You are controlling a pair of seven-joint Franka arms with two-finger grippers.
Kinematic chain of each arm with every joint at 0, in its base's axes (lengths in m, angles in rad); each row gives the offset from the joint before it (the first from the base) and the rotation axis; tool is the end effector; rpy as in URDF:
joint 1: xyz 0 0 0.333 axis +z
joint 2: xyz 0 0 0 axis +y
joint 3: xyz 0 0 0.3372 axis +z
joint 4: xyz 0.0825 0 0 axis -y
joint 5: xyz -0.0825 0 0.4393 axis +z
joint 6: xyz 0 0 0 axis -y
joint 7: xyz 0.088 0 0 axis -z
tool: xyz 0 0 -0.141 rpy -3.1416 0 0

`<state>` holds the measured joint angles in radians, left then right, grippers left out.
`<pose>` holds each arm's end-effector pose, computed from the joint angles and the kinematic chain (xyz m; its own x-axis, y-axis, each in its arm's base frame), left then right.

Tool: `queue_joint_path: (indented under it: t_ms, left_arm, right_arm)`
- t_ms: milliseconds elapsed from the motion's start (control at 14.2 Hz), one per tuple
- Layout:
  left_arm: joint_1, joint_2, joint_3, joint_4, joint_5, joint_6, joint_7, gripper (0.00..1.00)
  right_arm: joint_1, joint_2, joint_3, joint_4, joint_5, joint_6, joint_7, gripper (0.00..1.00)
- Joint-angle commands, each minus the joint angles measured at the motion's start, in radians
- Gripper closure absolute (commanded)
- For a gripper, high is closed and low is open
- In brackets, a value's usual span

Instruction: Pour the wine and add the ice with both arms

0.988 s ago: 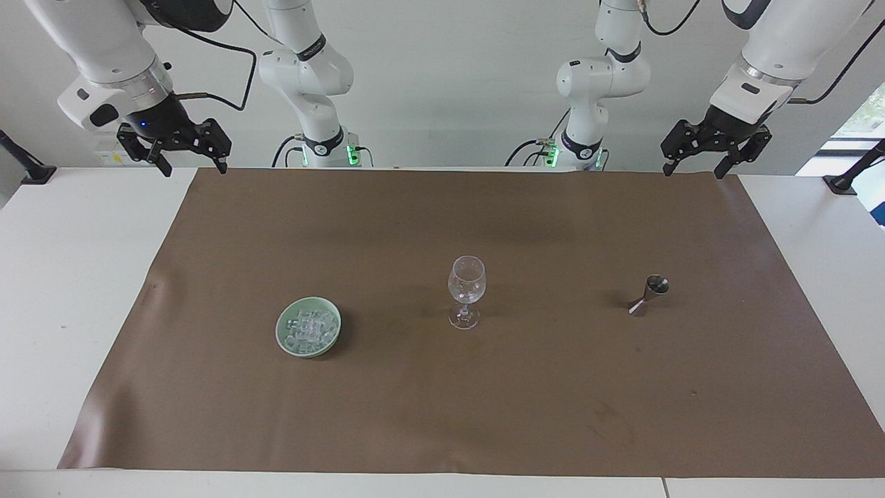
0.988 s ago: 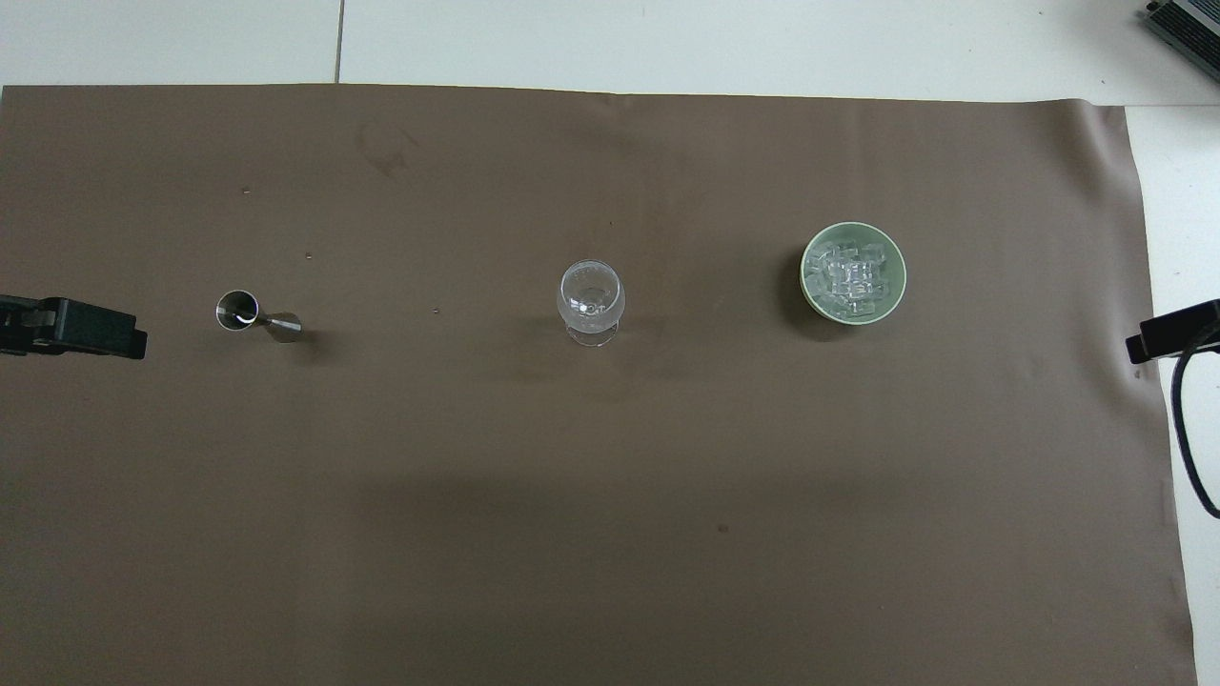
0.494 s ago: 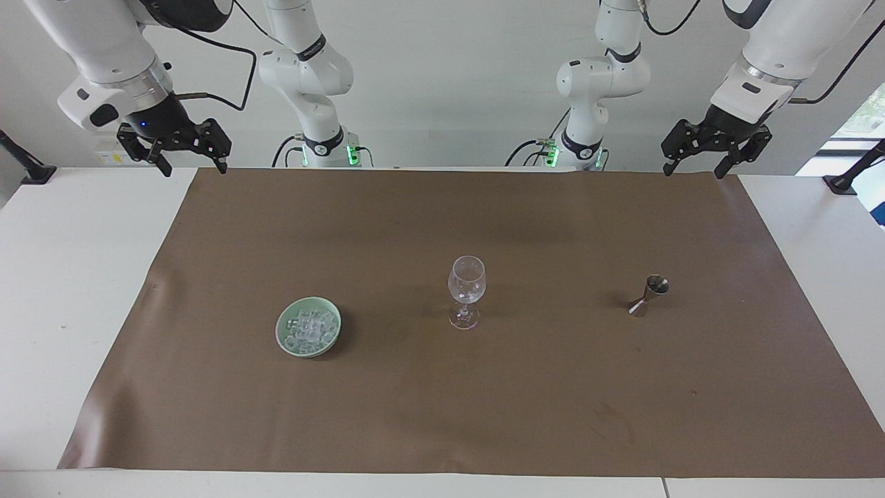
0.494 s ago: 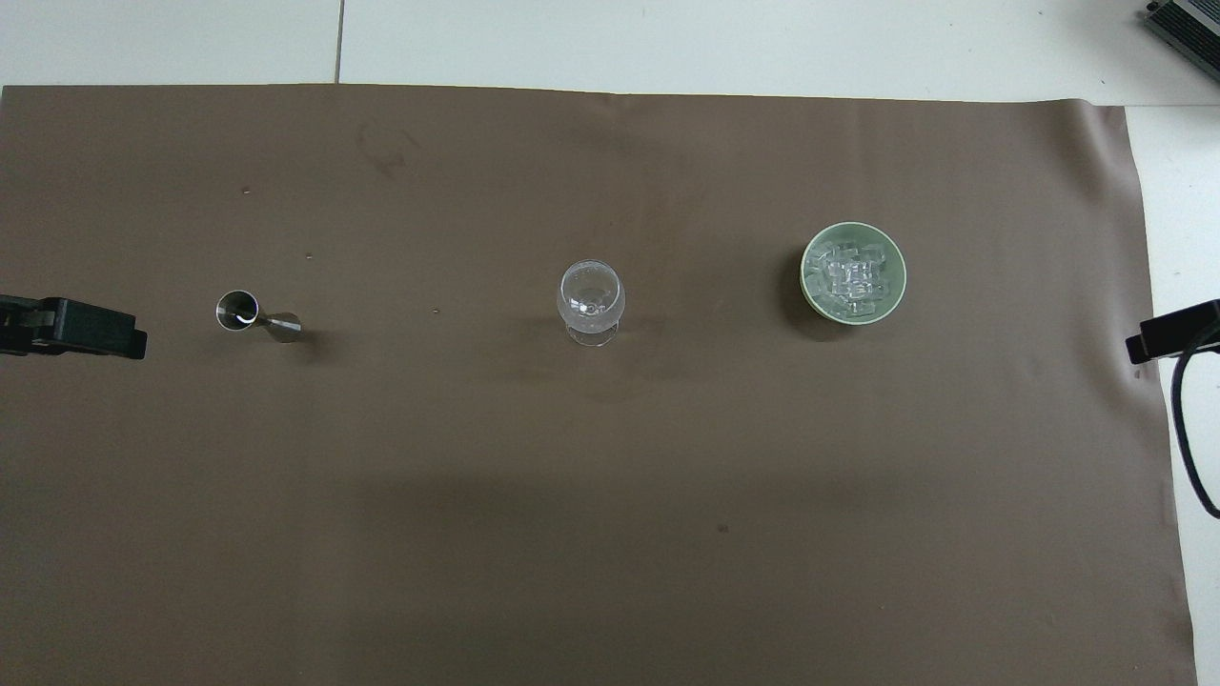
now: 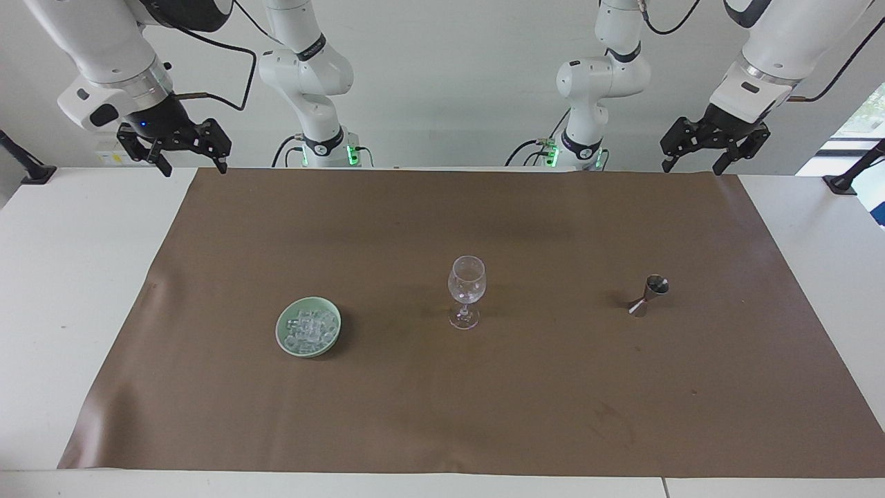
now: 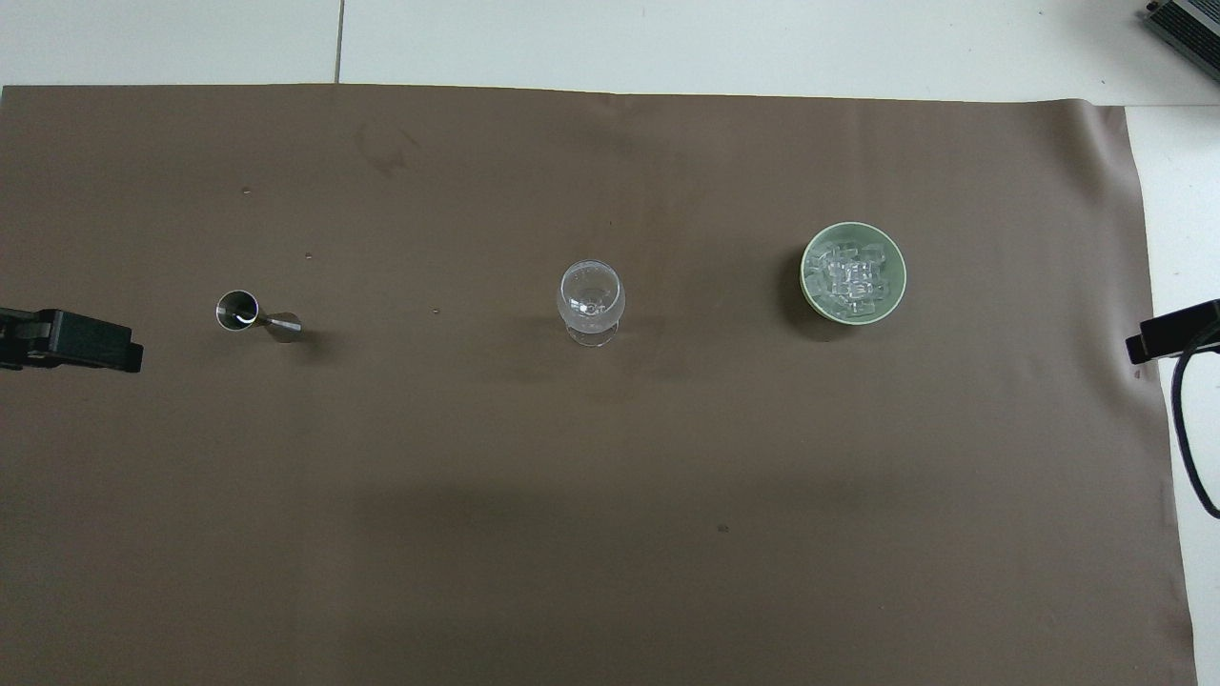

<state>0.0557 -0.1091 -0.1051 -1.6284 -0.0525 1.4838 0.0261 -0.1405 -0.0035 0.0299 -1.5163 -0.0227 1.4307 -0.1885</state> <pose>0.5617 -0.0387 0.6379 0.9963 -0.0789 -0.0349 -0.0774 -0.9961 0.0419 0.5872 -0.0687 0.6306 0.9936 0.0750 -0.0848 0.0759 -0.9971 0.0070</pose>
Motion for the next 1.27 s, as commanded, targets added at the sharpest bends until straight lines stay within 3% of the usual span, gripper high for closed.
queue_joint_path:
  t_ms: [0, 423, 847, 1199]
  left_arm:
    - [0.006, -0.034, 0.012, -0.036, -0.013, 0.000, -0.059, 0.00]
    - [0.039, -0.015, 0.013, -0.045, -0.072, -0.002, -0.388, 0.00]
    - [0.153, 0.009, 0.013, -0.071, -0.188, -0.002, -0.495, 0.00]
    - [0.257, 0.092, 0.013, -0.070, -0.296, -0.002, -0.635, 0.00]
  right_arm:
    - [-0.002, -0.015, 0.001, -0.018, 0.014, 0.005, -0.003, 0.00]
    - [-0.002, -0.015, 0.001, -0.018, 0.014, 0.004, -0.003, 0.00]
    - [-0.002, -0.015, 0.001, -0.018, 0.014, 0.004, -0.003, 0.00]
    - [-0.002, -0.015, 0.001, -0.018, 0.014, 0.005, -0.003, 0.00]
